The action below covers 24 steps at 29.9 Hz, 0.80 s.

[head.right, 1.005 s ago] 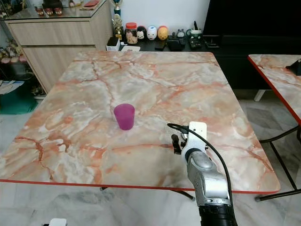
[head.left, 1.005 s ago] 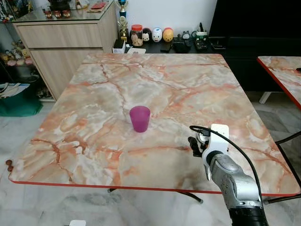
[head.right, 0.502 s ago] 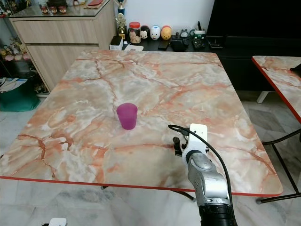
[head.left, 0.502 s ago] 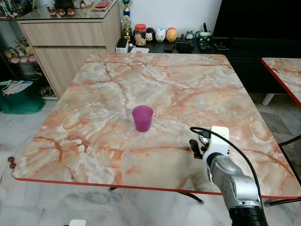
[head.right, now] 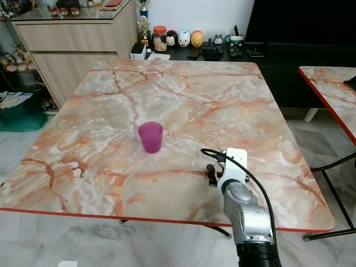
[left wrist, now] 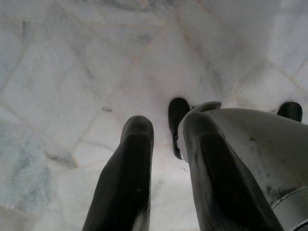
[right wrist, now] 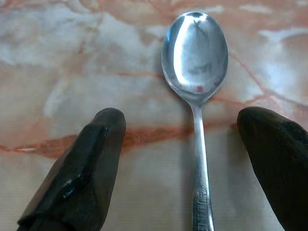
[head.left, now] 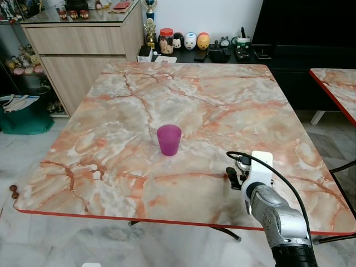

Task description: Setting the table

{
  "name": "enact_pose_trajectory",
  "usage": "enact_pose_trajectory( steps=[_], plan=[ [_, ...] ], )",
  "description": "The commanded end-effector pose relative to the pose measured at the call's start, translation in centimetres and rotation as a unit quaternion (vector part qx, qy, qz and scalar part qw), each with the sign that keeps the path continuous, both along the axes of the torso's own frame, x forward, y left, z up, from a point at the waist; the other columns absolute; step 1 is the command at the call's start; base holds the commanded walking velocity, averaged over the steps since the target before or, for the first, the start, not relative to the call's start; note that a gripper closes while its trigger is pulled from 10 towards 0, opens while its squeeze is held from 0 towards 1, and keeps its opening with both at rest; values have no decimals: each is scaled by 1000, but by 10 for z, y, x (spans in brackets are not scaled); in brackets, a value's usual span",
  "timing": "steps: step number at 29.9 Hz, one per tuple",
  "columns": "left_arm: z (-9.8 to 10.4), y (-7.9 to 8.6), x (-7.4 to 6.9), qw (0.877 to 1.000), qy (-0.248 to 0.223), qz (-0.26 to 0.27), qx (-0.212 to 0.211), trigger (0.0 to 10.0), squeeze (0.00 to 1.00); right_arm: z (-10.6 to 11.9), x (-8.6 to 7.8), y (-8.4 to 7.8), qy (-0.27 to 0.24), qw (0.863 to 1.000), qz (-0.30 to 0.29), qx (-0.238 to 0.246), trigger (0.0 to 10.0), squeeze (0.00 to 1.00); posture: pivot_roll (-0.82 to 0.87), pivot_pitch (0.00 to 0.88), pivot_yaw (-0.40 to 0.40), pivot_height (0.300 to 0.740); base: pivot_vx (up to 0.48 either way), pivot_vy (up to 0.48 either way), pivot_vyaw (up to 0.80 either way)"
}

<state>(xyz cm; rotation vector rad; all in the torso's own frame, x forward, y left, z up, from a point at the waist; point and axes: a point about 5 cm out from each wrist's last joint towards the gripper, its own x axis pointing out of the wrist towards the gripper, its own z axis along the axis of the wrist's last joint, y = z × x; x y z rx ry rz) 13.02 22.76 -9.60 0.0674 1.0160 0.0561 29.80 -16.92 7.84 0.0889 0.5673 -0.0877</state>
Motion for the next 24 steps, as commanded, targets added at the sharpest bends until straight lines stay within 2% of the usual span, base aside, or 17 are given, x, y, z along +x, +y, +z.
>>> enact_pose_trajectory(
  steps=[1,9,10,11,24],
  plan=[
    [0,-2,1,1000,2,0,1,10000,0,0,-1,-2,5,1000,2,-1,10000,0,-60,0,-21,740,0,0,0],
    [0,-7,5,1000,2,-2,-2,10000,0,-1,-2,-2,9,1000,6,-6,10000,0,-61,0,-22,740,0,0,0],
    [-1,-8,5,1000,2,-2,-3,10000,0,-1,-3,-2,9,1000,7,-6,8039,0,-59,0,-23,740,0,0,0],
    [-1,-9,5,1000,2,-3,-3,10000,0,-2,-3,-2,9,1000,7,-6,0,0,-59,0,-23,740,0,0,0],
    [-1,-11,5,1000,-2,-3,-8,10000,0,-1,-3,-4,10,1000,9,-15,0,0,-62,0,-26,740,0,0,0]
  ],
)
